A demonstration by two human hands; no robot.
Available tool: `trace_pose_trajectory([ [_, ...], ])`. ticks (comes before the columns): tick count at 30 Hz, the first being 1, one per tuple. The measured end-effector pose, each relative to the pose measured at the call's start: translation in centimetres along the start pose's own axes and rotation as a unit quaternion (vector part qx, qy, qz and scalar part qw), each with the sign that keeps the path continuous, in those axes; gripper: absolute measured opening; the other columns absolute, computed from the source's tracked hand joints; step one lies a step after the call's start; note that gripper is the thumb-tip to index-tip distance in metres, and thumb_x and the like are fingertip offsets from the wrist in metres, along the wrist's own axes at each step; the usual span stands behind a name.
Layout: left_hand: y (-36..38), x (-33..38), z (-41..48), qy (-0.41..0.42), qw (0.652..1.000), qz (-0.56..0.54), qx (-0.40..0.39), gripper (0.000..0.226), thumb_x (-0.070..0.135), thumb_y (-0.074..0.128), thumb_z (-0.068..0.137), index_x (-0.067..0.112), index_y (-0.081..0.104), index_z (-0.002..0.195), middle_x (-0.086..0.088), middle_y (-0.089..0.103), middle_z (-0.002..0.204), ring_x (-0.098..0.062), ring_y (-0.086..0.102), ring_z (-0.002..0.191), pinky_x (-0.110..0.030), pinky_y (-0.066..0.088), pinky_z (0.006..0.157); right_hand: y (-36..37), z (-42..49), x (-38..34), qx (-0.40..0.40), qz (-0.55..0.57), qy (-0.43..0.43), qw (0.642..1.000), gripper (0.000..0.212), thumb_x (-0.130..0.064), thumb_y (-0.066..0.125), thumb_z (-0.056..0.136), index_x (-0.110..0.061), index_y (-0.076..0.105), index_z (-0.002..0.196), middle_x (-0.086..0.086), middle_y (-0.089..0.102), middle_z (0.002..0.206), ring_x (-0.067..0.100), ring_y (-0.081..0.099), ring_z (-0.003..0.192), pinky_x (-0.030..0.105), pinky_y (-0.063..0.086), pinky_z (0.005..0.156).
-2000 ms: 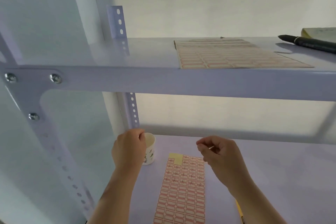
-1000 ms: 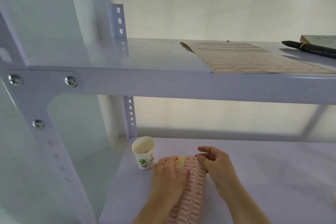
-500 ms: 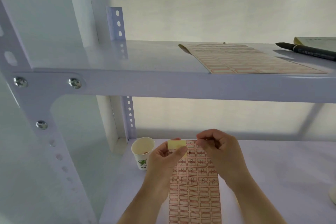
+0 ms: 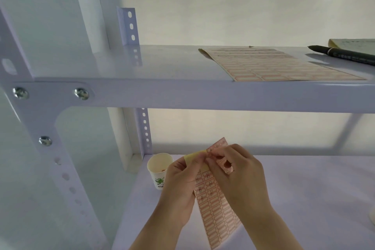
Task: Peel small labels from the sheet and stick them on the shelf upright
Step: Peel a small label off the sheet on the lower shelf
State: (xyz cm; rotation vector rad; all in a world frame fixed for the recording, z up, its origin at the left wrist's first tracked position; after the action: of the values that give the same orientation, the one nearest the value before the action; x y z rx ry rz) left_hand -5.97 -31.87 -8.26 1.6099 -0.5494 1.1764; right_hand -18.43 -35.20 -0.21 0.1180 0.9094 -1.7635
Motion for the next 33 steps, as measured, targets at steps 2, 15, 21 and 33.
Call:
trace_pose_trajectory([
  [2,-0.2,0.0,0.0,-0.001,1.000,-0.006,0.005,0.024,0.021,0.063,0.088,0.004,0.079,0.093,-0.014,0.077,0.084,-0.024,0.072,0.076,-0.034,0.057,0.069,0.1,-0.1,0.0,0.004,0.000,0.006,1.000,0.007,-0.024,0.080,0.080,-0.021,0.074,0.083,-0.008,0.070,0.080,0.014,0.064,0.066,0.039,0.057,0.057],
  [15,0.2,0.5,-0.1,0.026,0.999,-0.010,-0.016,0.024,0.022,0.069,0.079,0.004,0.080,0.089,-0.013,0.078,0.081,-0.023,0.073,0.073,-0.031,0.058,0.066,-0.2,0.1,-0.4,0.014,0.007,0.014,1.000,0.009,-0.027,0.069,0.078,-0.020,0.074,0.075,-0.010,0.069,0.072,0.011,0.061,0.059,0.034,0.055,0.051],
  [21,0.2,0.7,-0.2,0.021,0.999,-0.020,-0.022,0.024,0.024,0.068,0.080,0.003,0.080,0.086,-0.013,0.076,0.078,-0.024,0.071,0.074,-0.032,0.058,0.067,0.2,0.3,0.2,-0.007,0.022,0.035,0.999,0.009,-0.022,0.079,0.077,-0.023,0.072,0.072,-0.018,0.064,0.070,0.003,0.059,0.059,0.015,0.047,0.052],
  [33,-0.3,2.2,-0.4,0.066,0.996,0.049,0.036,0.015,0.023,0.072,0.085,0.011,0.077,0.077,-0.009,0.075,0.074,-0.024,0.068,0.072,-0.031,0.056,0.064,0.4,0.4,-0.7,0.003,0.023,0.027,0.999,0.013,-0.027,0.072,0.076,-0.021,0.065,0.067,-0.015,0.062,0.065,0.005,0.057,0.057,0.031,0.052,0.051],
])
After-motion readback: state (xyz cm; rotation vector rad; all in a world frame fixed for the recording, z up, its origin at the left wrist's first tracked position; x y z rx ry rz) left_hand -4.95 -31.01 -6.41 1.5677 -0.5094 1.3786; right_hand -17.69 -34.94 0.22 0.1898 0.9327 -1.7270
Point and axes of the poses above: each hand's wrist, its own z-axis towards the middle knuckle, its own y-axis out of the palm, x = y × z, the point moved 10 cm from there along z, towards the middle knuckle
